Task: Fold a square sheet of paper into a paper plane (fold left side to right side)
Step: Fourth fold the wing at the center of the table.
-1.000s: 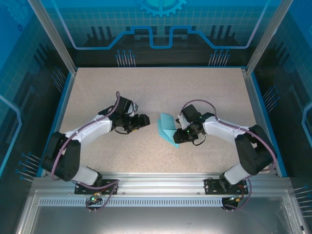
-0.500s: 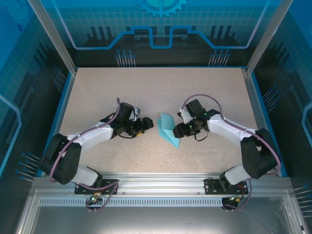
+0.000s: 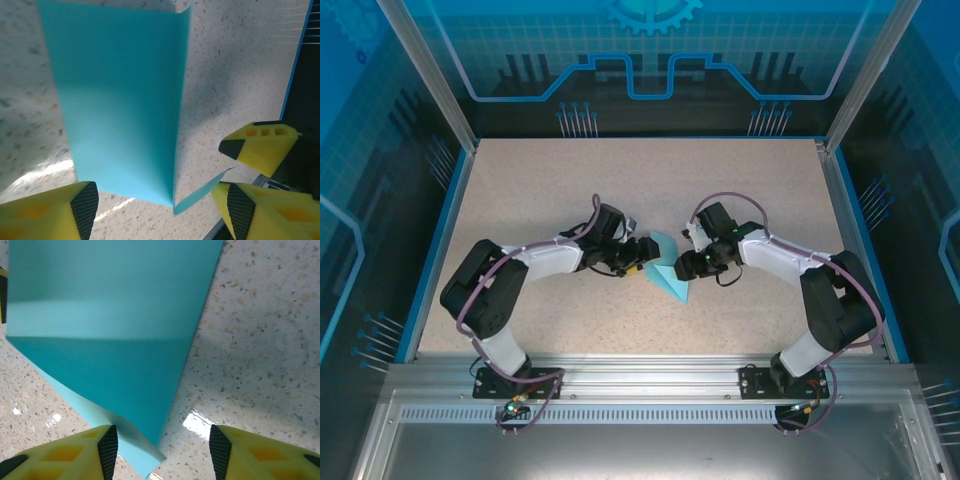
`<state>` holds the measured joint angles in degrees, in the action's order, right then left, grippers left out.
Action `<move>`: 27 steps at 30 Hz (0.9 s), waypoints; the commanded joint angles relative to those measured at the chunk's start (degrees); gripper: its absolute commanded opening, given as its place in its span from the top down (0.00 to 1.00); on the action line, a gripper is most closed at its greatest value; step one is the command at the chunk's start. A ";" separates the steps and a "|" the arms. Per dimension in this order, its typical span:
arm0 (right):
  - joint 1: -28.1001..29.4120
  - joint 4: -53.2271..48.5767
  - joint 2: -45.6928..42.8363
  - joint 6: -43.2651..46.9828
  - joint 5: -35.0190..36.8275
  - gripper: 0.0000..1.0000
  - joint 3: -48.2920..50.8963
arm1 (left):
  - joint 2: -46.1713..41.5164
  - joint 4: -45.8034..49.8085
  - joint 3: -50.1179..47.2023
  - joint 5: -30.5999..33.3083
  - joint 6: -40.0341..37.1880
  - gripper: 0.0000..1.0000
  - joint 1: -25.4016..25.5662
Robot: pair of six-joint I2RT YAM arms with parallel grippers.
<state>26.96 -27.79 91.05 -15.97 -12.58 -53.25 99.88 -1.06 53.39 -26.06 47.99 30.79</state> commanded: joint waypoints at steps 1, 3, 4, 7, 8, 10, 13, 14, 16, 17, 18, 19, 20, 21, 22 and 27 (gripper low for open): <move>-0.90 0.46 0.71 0.85 -0.14 0.46 -0.93 | 2.77 -0.82 3.03 -1.79 0.27 0.35 0.86; -0.94 0.33 0.64 0.98 -0.01 0.46 -1.05 | 3.77 -0.35 3.82 -1.24 0.18 0.47 1.15; -0.91 0.21 0.55 1.05 0.12 0.46 -1.05 | 3.93 -0.15 3.94 -1.00 0.18 0.53 1.18; -0.97 0.11 -0.75 1.37 1.06 0.46 -0.90 | 4.04 0.86 4.18 -0.09 -0.07 0.63 1.19; -0.93 0.03 -1.51 1.55 1.71 0.45 -0.79 | 3.93 1.01 4.19 -0.02 -0.16 0.67 1.19; -0.97 -0.47 -3.15 2.05 3.29 0.44 -0.63 | 3.71 1.27 4.10 0.34 -0.17 0.72 1.22; -0.96 -1.68 -6.32 3.24 6.43 0.39 -0.40 | 3.37 1.90 4.27 0.72 -0.17 0.77 1.29; -0.99 -2.11 -7.69 3.64 7.45 0.38 -0.20 | 3.25 2.07 4.31 0.71 -0.17 0.78 1.28; -0.76 -2.22 -11.30 4.12 9.74 0.37 0.91 | 3.20 2.54 4.53 0.85 -0.17 0.79 1.27; -0.69 -1.73 -13.35 4.19 10.83 0.34 1.85 | 3.06 2.66 4.62 0.84 -0.22 0.81 1.26; -0.47 -1.36 -15.82 4.35 11.76 0.32 2.53 | 3.09 2.94 4.71 0.99 -0.24 0.81 1.27; -0.23 -1.02 -17.76 4.51 12.38 0.31 4.08 | 2.96 3.19 4.79 1.02 -0.22 0.81 1.25; 0.24 -0.69 -19.83 4.75 12.70 0.31 5.10 | 2.83 3.38 4.86 1.16 -0.17 0.82 1.22; 0.91 -0.30 -21.70 4.97 13.04 0.31 6.18 | 2.71 3.55 4.89 1.31 -0.19 0.82 1.25; 1.62 0.18 -23.01 4.97 13.26 0.31 6.94 | 2.54 3.66 4.80 1.37 -0.18 0.83 1.24; 9.76 2.27 -26.29 4.89 18.35 0.30 10.41 | 1.86 4.50 4.82 1.94 -0.44 0.84 1.24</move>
<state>32.36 -27.14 65.34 -11.90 1.61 -44.88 103.46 1.43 56.88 -25.08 48.07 31.68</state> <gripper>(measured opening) 0.693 0.165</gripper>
